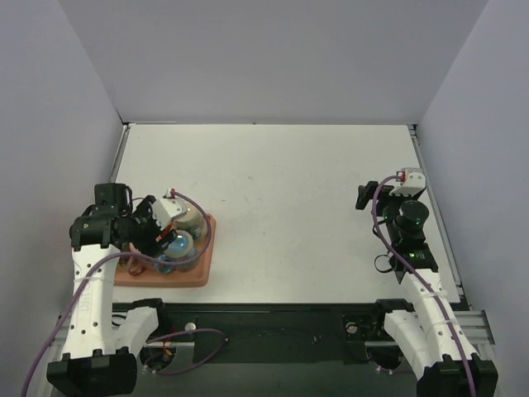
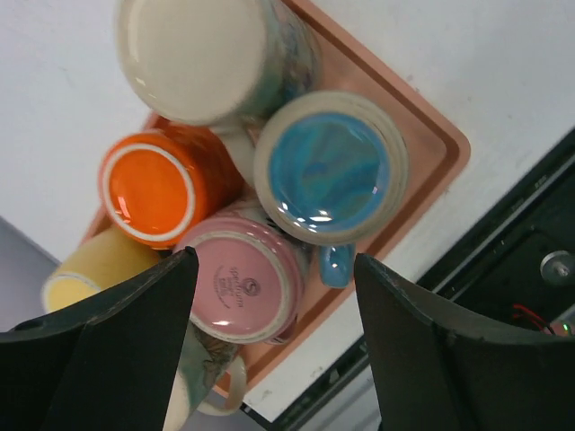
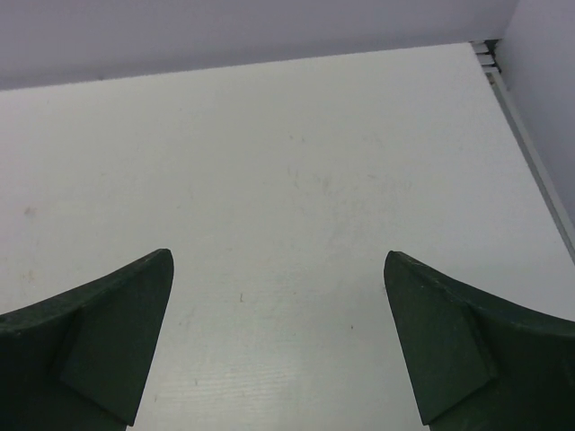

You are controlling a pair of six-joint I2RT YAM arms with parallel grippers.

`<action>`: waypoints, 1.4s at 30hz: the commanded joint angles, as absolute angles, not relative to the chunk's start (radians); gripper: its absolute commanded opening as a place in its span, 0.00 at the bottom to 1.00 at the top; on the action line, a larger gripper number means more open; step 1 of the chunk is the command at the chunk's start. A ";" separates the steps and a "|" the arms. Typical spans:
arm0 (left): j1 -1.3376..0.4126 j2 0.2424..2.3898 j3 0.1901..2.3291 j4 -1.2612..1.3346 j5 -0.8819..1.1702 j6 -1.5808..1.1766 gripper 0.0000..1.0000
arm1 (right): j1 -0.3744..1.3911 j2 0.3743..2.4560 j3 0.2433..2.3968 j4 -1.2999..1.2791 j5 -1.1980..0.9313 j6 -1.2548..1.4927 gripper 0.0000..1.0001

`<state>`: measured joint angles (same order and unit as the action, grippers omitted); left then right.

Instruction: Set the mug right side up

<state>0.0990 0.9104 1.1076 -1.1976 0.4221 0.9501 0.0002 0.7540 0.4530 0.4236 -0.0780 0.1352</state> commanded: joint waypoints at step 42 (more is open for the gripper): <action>0.078 0.868 0.836 -1.222 0.333 0.952 0.75 | 0.114 0.782 0.439 0.357 -0.114 0.009 0.97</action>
<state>0.0814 0.8818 0.8368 -1.2369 0.3595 0.9848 0.1070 0.7834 0.4480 0.3141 -0.1196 0.0208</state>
